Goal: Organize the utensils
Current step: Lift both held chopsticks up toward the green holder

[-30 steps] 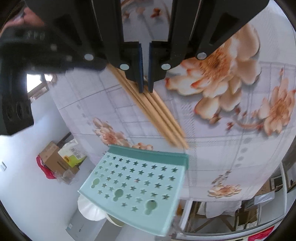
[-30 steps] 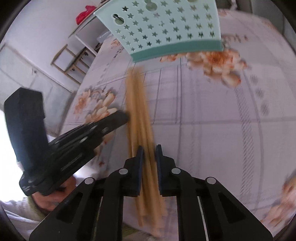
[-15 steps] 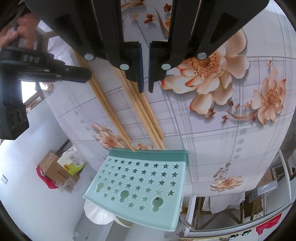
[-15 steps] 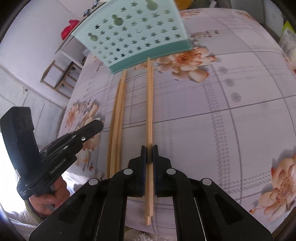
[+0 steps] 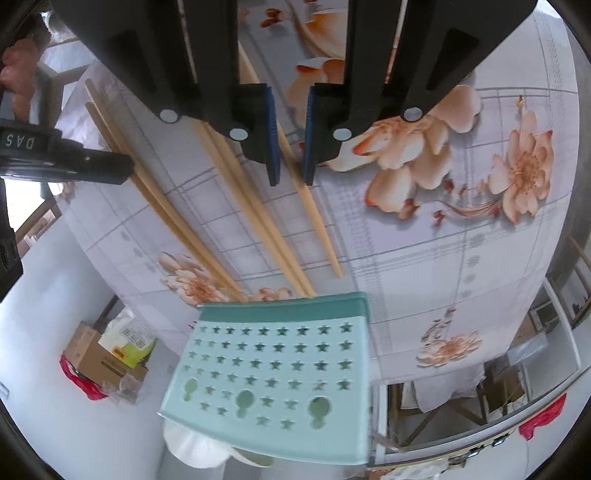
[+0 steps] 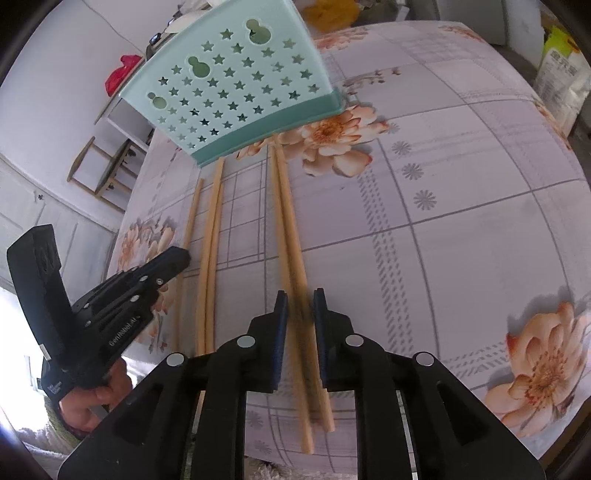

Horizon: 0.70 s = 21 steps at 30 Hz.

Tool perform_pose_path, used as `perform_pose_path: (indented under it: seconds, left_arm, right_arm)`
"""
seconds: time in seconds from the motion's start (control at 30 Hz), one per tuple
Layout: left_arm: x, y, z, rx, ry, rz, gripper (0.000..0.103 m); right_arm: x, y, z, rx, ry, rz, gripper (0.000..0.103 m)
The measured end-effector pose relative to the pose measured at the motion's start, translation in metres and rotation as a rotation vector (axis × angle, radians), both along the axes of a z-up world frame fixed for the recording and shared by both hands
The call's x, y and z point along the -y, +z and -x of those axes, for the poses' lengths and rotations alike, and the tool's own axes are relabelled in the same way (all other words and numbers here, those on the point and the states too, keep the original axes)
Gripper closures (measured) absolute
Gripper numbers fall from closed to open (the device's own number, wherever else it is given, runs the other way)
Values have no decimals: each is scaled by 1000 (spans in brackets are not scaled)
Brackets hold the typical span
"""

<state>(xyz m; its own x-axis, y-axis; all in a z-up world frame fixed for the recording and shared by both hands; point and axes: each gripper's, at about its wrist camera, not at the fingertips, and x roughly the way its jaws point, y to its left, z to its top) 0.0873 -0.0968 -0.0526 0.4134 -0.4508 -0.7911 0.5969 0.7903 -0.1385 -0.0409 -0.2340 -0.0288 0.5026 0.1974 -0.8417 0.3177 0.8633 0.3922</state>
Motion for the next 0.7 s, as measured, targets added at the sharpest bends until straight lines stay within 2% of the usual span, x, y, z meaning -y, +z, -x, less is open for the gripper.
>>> perform_pose_path:
  seconds: [0.33, 0.7]
  left_arm:
    - [-25, -1, -8, -60, 67, 58, 94]
    - [-39, -2, -10, -94, 112, 94, 96]
  right_arm:
    - [2, 3, -7, 4, 7, 28, 86]
    - [-4, -3, -17, -10, 2, 68, 96]
